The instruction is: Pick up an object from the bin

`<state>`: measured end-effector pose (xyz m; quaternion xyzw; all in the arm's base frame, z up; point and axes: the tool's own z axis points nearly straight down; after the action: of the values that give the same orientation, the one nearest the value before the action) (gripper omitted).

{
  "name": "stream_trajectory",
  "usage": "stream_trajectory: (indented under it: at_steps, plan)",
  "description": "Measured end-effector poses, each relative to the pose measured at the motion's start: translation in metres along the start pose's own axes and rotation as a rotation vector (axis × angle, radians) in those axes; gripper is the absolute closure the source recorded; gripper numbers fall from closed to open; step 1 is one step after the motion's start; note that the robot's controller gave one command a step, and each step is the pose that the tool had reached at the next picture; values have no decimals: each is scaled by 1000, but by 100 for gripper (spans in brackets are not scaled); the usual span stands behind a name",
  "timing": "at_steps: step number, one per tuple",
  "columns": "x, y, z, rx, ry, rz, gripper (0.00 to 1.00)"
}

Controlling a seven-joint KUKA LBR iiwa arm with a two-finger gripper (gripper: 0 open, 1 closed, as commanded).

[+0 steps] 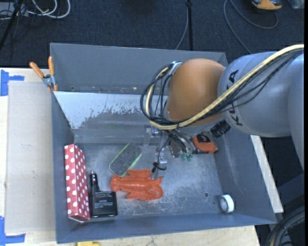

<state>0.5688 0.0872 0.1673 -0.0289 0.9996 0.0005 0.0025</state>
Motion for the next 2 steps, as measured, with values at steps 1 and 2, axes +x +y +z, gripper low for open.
stream_trajectory:
  at_steps: [1,2]
  plan:
    - [-8,-14,59,0,3,-57,0]
    - [60,-27,97,-1,2,-292,100]
